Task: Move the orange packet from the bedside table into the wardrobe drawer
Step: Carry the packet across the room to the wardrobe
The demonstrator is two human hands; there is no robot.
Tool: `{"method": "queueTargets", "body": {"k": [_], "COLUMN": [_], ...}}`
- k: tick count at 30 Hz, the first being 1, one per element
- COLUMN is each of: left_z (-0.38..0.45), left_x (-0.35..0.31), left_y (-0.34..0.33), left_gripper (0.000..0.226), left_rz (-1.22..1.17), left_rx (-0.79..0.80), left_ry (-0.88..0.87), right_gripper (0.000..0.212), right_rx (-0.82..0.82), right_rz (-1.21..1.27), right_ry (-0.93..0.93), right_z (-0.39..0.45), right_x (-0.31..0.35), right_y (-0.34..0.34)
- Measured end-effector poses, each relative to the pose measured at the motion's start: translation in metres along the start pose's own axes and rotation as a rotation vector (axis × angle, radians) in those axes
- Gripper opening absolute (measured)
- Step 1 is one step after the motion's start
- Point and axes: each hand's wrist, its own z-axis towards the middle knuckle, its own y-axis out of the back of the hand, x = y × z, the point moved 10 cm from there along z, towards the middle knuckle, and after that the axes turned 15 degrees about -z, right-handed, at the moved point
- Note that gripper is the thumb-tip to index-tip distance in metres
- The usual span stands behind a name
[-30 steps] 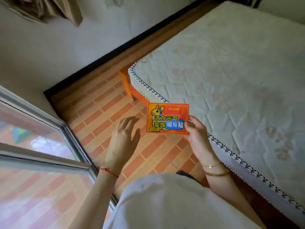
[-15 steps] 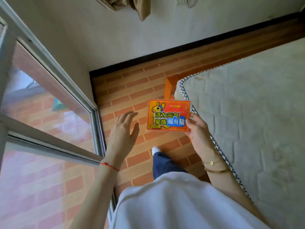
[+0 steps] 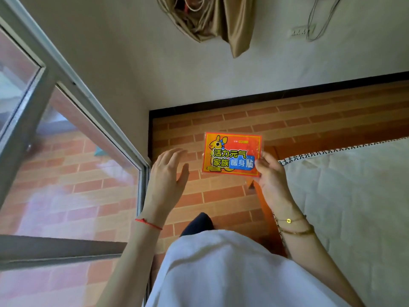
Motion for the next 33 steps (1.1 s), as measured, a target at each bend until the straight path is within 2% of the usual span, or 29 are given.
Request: {"method": "queueTargets", "body": {"k": [7,11,16,19,23,26,30,33], "left_z": [0.134,0.234,0.367,0.436,0.505,0.548,0.607,0.643], "left_x": [0.045,0.065,0.063,0.046,0.012,-0.003,-0.012,-0.049], "left_y": [-0.035,-0.053,-0.073,-0.089,-0.113,-0.148,-0.213,-0.251], "left_gripper": [0.045,0.035,0.033,0.032,0.055,0.042,0.021,0.032], "left_rz": [0.007,-0.02,-0.02,-0.061,-0.191,-0.214,-0.126,-0.158], "left_rx": [0.048,0.067,0.143,0.172,0.217,0.292,0.402,0.449], "left_ry": [-0.013,-0.017,-0.127,-0.234,-0.332,-0.402,-0.43,-0.538], "right_gripper": [0.029,0.029,0.03,0.033,0.033,0.031,0.025,0.027], "right_rx": [-0.054,-0.089,-0.153,-0.23,-0.364,-0.486,-0.557,-0.613], "right_rz": [0.034,0.067,0.154,0.159,0.14,0.178,0.248,0.294], "right_ry": [-0.052,-0.049,-0.036,-0.057,-0.102,-0.092,-0.058,-0.066], "right_z": [0.124,0.207,0.305,0.353,0.395,0.417,0.457,0.493], "right_x": [0.025,0.057,0.109,0.129,0.145,0.151,0.155,0.159], "right_y": [-0.009,-0.016,-0.017,-0.005,0.021,0.048,0.085,0.121]}}
